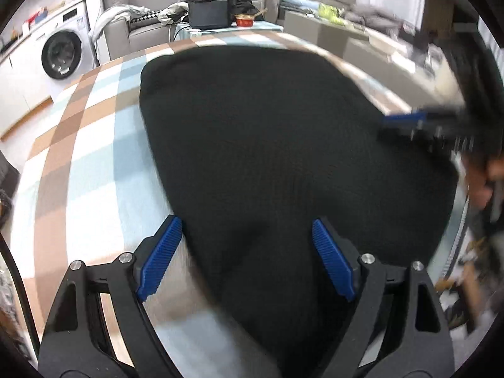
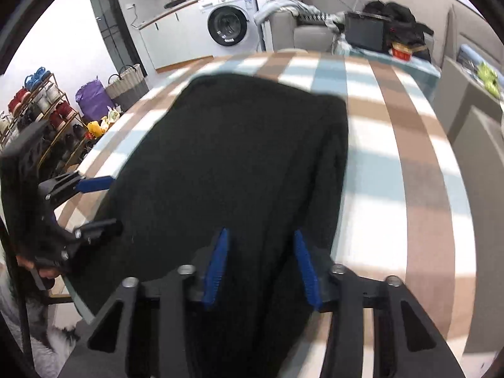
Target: Fold small clothes
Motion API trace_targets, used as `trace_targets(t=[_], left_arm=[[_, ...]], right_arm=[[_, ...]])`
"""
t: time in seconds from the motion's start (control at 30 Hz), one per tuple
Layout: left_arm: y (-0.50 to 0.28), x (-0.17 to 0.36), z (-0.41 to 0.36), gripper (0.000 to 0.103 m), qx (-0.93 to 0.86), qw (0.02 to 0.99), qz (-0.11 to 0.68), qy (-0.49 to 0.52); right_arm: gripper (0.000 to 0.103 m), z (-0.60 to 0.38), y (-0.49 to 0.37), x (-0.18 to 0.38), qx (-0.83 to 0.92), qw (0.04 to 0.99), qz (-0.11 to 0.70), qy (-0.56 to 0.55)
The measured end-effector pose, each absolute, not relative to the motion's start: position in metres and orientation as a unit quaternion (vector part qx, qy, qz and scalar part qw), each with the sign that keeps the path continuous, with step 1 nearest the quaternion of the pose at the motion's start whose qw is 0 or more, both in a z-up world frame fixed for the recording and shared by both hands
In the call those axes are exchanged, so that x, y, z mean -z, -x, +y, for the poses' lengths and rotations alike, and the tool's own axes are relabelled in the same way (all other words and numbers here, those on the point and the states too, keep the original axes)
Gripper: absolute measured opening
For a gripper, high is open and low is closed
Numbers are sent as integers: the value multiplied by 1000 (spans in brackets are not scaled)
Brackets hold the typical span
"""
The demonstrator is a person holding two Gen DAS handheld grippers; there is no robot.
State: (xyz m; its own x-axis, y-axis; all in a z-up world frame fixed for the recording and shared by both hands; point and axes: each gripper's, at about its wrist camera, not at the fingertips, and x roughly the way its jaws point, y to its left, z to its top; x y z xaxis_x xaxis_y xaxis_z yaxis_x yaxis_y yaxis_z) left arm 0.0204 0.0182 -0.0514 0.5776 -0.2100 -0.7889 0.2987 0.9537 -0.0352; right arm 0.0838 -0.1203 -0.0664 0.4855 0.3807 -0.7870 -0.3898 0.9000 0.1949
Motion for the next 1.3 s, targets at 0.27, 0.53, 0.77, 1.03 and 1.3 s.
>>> trace_targets(t=[0.27, 0.53, 0.77, 1.03, 1.3], left_arm=[[28, 54, 40, 84, 126, 888, 443, 2], [41, 46, 54, 85, 108, 894, 435, 2], [36, 33, 56, 85, 89, 902, 422, -2], [28, 46, 64, 86, 72, 894, 441, 4], [40, 36, 50, 86, 102, 893, 437, 19]], right_arm=[[34, -125, -39, 72, -261, 854, 448, -45], [10, -118, -25, 60, -243, 866, 438, -4], [13, -118, -24, 68, -239, 863, 444, 1], [20, -135, -21, 70, -247, 860, 446, -10], [56, -145, -11, 63, -238, 865, 442, -23]])
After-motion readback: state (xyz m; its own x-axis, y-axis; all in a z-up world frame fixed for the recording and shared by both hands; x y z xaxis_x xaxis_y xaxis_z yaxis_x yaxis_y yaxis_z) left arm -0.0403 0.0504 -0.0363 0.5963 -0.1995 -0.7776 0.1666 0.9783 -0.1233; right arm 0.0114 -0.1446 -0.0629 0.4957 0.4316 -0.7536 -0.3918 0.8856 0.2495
